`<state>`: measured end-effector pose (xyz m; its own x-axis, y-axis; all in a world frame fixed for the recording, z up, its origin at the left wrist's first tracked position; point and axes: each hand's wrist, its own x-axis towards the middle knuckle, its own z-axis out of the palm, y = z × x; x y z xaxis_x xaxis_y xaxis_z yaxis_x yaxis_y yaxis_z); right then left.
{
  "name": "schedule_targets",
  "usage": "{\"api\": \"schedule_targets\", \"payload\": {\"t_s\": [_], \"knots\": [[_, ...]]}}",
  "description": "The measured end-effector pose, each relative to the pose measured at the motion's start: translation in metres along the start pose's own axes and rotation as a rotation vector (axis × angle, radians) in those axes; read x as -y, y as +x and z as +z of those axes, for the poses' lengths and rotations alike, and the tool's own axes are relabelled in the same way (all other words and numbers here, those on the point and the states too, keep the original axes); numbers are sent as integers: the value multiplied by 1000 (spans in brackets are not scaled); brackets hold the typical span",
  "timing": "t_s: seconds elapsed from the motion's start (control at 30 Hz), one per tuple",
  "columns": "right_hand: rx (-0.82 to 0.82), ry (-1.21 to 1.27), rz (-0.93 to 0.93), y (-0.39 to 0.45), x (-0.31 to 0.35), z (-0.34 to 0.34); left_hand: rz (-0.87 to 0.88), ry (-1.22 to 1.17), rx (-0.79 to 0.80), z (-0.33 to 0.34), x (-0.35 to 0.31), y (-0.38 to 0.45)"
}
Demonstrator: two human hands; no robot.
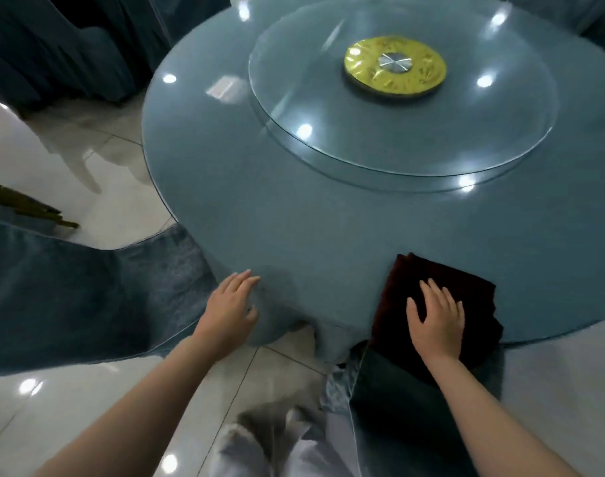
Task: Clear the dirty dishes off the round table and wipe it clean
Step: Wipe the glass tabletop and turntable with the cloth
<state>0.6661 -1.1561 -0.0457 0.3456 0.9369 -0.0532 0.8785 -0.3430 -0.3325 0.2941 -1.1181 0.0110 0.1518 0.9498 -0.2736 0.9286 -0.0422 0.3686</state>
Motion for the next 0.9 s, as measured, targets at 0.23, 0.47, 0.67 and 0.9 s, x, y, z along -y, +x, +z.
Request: {"api": "schedule_targets", "payload": {"t_s": [0.23,0.47,0.67,0.9], "knots": [[81,-130,-117,-16,99,37,54,32,11,0,4,92],[204,-170,-365,-14,117,45,21,132,-44,2,21,142],[97,-244,309,-6,-34,-14,51,162,-94,9,32,142],[57,-239,220,28,56,26,61,124,-132,11,32,146]]}}
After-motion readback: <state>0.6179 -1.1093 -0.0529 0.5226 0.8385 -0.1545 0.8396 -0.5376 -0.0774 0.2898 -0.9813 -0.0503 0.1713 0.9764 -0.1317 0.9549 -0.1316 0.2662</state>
